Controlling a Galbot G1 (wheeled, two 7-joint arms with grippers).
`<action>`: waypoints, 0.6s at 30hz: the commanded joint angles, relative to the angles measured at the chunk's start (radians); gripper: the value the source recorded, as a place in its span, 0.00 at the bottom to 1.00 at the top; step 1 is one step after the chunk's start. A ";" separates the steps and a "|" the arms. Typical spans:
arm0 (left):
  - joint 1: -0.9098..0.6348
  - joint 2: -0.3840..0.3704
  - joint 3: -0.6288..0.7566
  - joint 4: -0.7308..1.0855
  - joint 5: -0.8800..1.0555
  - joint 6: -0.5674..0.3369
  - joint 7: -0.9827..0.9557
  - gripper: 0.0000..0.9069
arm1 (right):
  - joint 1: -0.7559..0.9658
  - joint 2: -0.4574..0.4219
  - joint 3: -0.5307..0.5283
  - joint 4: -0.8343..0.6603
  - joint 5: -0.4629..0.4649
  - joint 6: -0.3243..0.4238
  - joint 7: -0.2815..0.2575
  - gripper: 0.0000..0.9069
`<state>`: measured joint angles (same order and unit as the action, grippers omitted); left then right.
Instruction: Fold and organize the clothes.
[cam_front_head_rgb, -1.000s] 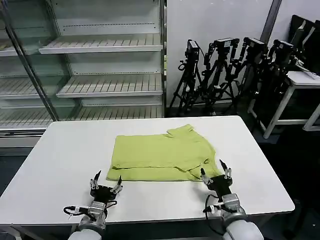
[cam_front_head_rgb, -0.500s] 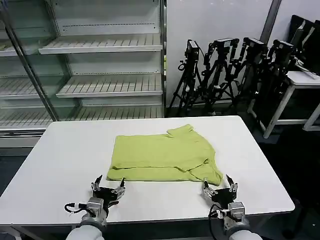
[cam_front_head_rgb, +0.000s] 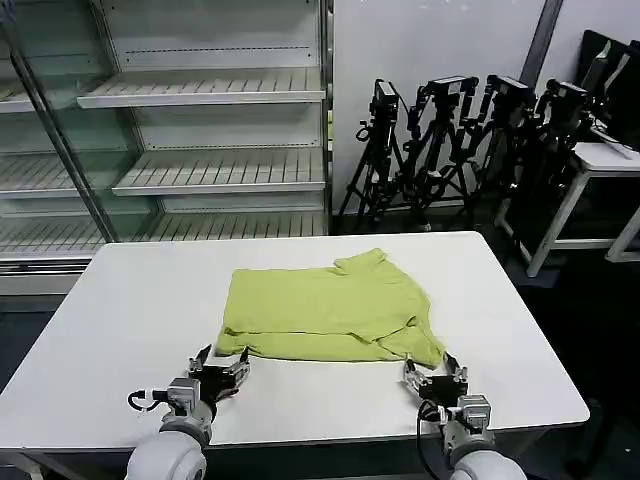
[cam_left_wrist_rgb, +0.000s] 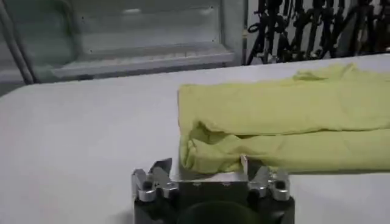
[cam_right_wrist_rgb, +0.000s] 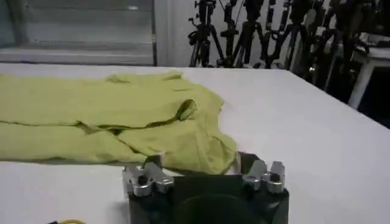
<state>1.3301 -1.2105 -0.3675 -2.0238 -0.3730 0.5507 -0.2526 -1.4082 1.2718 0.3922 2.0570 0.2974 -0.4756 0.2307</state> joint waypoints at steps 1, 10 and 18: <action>-0.010 0.000 0.000 -0.001 -0.066 0.004 0.008 0.04 | 0.005 0.004 -0.001 -0.010 0.043 -0.013 0.001 0.00; 0.015 0.017 -0.012 -0.012 -0.064 0.000 0.023 0.03 | 0.000 -0.004 0.005 -0.005 0.045 -0.005 -0.001 0.00; 0.027 0.018 -0.015 -0.030 -0.064 -0.004 0.029 0.03 | -0.018 -0.014 0.013 0.021 0.042 0.005 -0.002 0.00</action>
<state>1.3574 -1.1932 -0.3819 -2.0511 -0.4255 0.5451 -0.2241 -1.4166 1.2602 0.4024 2.0611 0.3335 -0.4725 0.2271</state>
